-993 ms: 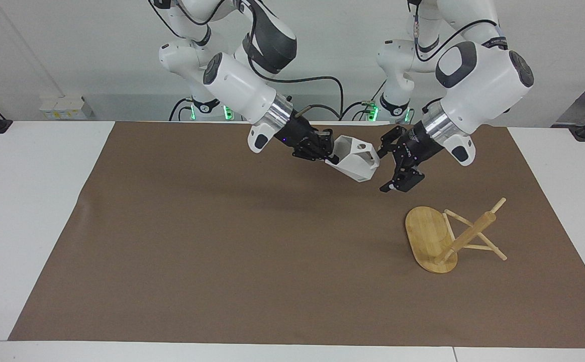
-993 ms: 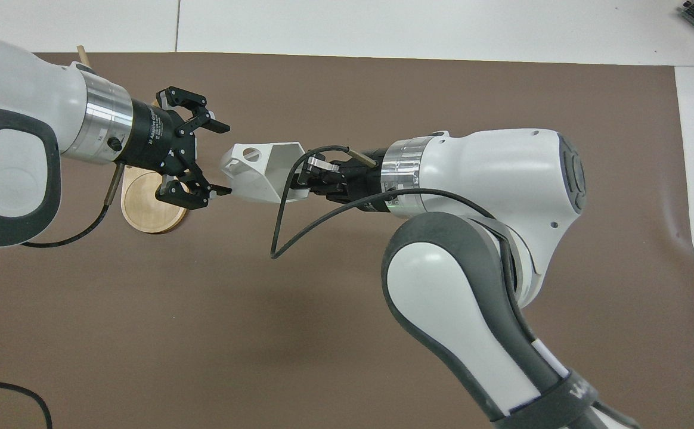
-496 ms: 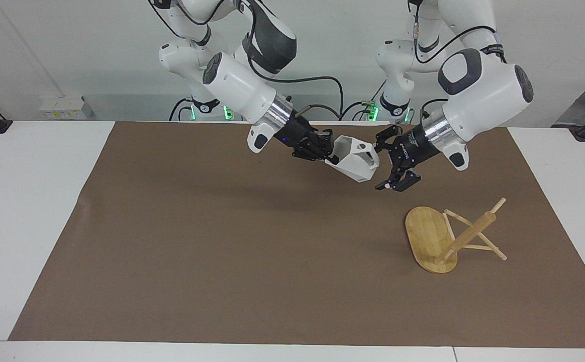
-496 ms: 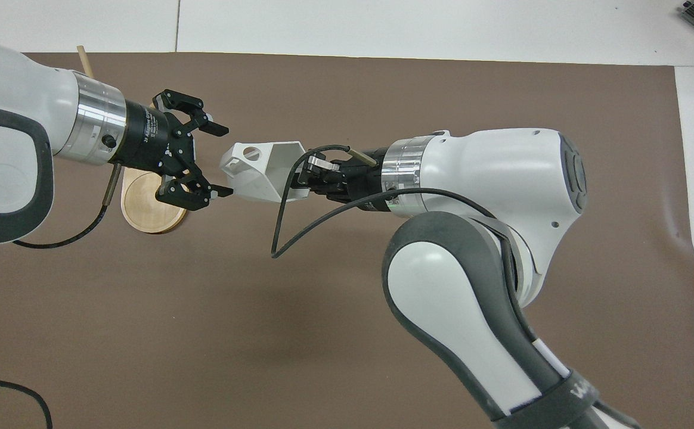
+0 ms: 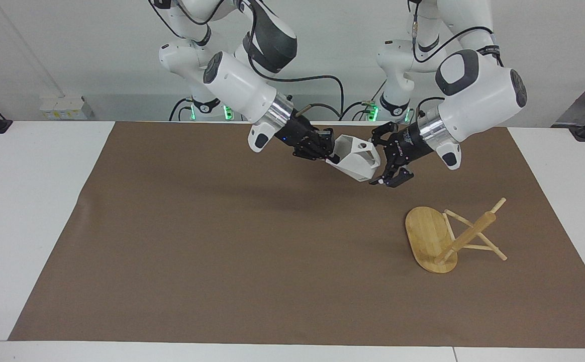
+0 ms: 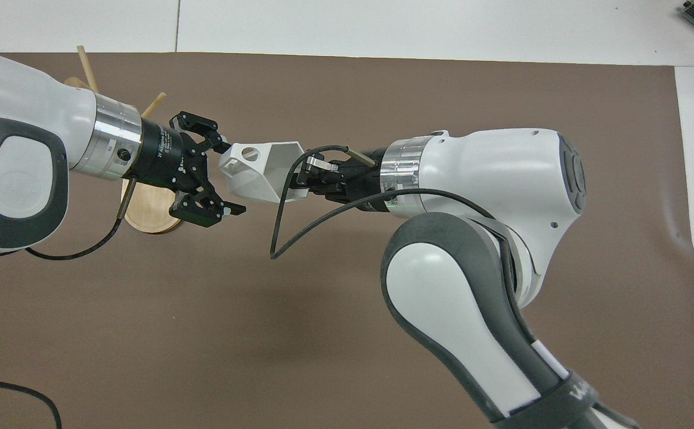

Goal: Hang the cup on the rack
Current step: 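Grasp the cup with the left gripper from the right gripper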

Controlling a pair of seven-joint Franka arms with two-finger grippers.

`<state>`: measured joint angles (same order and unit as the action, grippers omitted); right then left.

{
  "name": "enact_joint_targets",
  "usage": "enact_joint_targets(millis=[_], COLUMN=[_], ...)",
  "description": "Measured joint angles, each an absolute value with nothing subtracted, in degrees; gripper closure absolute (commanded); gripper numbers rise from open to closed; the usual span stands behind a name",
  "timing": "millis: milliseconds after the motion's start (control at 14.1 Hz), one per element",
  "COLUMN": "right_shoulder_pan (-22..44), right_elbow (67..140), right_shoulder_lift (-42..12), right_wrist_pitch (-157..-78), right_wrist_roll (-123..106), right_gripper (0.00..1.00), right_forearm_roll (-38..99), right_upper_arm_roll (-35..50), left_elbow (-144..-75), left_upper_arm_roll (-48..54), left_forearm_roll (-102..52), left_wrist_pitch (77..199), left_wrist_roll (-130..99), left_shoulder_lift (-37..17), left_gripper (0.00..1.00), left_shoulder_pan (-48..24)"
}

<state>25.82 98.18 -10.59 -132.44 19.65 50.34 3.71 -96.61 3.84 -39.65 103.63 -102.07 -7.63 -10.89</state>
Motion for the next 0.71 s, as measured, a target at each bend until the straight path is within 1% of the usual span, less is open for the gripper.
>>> enact_joint_targets(millis=[709], right_shoulder_pan=[25.81], right_elbow=[97.98], right_shoulder_lift=[-10.48], right_wrist_pitch=[-131.88], right_wrist_roll=[19.65], right_gripper=[1.00], right_forearm_roll=[50.36], right_upper_arm_roll=[3.70], left_elbow=[-96.61], left_upper_arm_roll=[3.66], left_forearm_roll=[-41.66], left_wrist_pitch=[102.45], left_wrist_roll=[-92.91], left_shoulder_lift=[-7.58], left_gripper=[0.00], left_shoulder_pan=[-10.83])
